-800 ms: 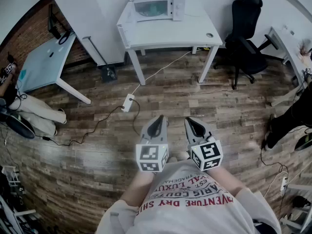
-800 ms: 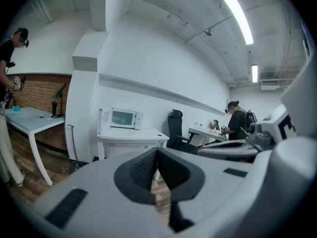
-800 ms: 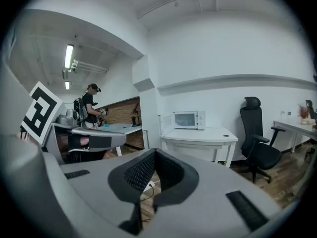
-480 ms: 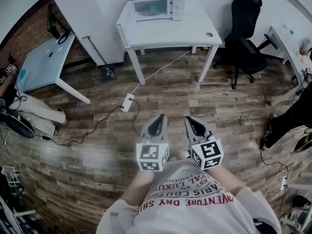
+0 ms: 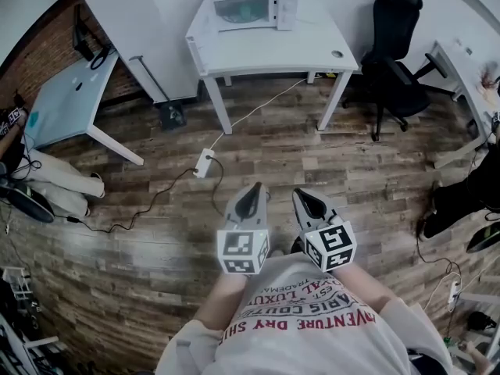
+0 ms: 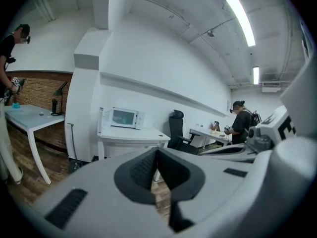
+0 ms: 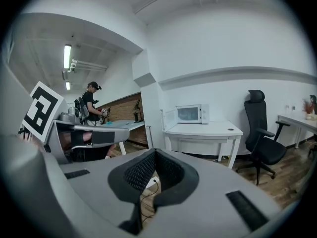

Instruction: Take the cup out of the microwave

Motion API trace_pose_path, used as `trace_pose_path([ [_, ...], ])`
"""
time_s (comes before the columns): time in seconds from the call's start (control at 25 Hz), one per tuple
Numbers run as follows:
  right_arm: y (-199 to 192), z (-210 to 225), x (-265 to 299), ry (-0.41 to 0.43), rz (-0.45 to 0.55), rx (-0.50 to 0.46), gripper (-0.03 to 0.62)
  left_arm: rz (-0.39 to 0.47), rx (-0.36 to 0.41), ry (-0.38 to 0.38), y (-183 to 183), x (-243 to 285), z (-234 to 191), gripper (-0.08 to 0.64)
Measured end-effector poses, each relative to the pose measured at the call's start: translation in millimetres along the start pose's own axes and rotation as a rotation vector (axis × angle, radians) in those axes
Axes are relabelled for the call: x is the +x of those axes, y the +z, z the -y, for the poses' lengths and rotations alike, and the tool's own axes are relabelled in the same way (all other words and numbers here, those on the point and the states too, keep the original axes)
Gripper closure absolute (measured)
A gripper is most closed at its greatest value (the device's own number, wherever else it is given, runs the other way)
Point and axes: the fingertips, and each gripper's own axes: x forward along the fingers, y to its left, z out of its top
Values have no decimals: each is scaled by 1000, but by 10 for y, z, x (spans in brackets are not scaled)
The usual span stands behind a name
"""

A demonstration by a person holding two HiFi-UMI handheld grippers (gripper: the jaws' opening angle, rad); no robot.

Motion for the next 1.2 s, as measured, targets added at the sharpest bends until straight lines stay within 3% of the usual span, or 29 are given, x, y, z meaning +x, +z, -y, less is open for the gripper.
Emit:
trace_pose_path([
  [0.44, -89, 433, 531, 29, -59, 33, 580, -68, -33, 18, -135, 611, -201, 552],
  [0.88, 578, 1406, 1723, 107, -49, 50, 580, -85, -54, 109, 385, 1956, -725, 552],
  [1.2, 1062, 2264, 2512, 142, -43, 9, 580, -37, -81, 146, 852, 3082, -982, 552],
])
